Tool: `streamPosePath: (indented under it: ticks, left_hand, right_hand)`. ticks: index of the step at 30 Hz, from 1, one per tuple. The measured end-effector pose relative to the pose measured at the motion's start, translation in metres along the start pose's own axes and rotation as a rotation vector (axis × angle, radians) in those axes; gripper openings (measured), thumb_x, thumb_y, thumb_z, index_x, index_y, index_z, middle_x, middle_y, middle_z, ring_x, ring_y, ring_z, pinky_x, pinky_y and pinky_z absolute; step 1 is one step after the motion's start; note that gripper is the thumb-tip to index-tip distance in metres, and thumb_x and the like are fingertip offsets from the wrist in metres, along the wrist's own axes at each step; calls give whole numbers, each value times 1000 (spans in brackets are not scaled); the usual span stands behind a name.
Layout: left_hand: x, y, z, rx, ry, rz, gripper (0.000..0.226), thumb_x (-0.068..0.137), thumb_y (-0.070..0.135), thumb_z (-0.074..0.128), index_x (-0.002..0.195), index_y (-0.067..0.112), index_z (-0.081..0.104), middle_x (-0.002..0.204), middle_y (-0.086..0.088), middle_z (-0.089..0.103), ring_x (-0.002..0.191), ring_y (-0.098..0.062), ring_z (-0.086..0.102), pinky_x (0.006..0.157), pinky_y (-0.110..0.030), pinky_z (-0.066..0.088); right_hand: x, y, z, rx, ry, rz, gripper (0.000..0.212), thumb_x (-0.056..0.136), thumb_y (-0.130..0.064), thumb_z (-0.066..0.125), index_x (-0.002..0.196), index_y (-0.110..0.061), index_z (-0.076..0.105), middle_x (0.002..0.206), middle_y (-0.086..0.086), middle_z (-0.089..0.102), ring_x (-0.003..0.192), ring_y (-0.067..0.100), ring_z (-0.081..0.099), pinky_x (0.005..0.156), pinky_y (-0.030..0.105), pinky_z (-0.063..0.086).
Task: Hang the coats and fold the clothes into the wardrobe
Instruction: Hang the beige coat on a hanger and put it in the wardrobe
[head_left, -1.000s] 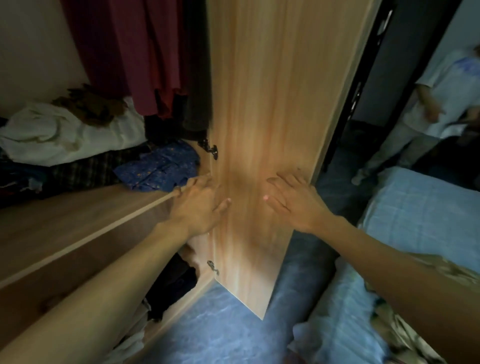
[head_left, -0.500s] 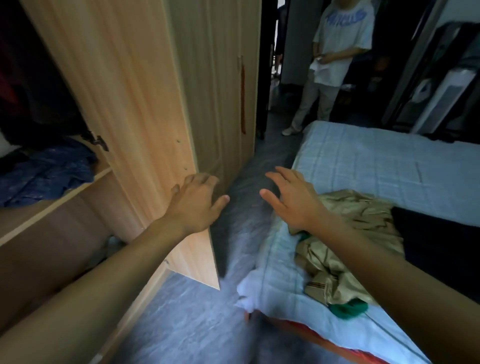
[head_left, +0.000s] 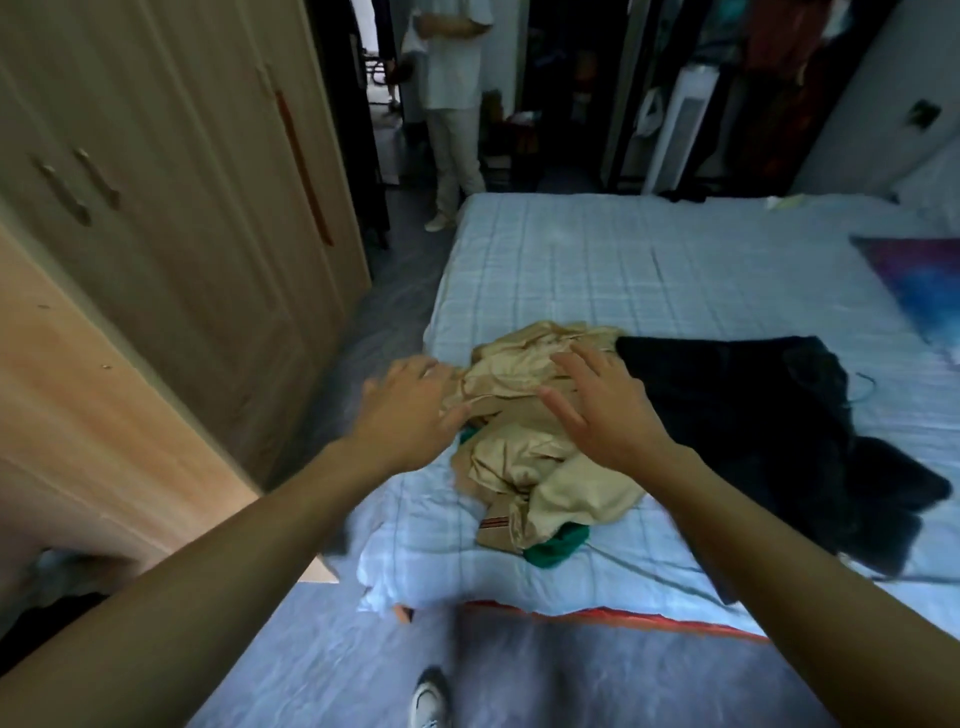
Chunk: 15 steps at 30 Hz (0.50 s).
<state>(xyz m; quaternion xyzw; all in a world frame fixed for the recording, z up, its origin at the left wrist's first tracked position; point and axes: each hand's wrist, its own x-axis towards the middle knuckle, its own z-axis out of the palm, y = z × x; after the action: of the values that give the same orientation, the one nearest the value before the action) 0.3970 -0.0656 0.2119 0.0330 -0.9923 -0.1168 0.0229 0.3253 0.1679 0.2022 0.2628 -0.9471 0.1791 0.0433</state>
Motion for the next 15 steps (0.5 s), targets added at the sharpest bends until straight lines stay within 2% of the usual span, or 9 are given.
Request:
streamPosePath:
  ticks: [3,6,10,15]
  left_hand:
    - [34,19,19,-6,-18,83,43,95,53,49,125,22,53,134,-1,50,126,-27,44,100,-44,41]
    - [70,32,40,-43,-59,153,49,94,54,48,132,23,49,141,-2,45,130,-26,41,103,-45,38]
    - [115,40,59,-88,-104,224,56,93,58,44,139,24,44,147,-1,40,135,-27,35,106,-50,35]
    - [161,36,76,-149,-146,286,53,93,54,48,136,22,47,146,-1,41,132,-24,37,104,-47,36]
  right_hand:
    - [-4,29,-2,-10,-28,98,59,97,-56,39,145,-21,42,154,7,36,140,30,32,109,48,35]
    - [-1,51,-4,-19,-4,178,57,96,-56,41,142,-22,44,152,5,38,139,30,33,105,51,39]
    - [14,69,-7,-53,-1,315,58,97,-55,43,145,-23,42,156,7,33,143,28,28,109,52,36]
    - [23,89,-7,-83,-2,450,58,97,-50,48,147,-22,40,157,6,31,144,27,25,109,53,36]
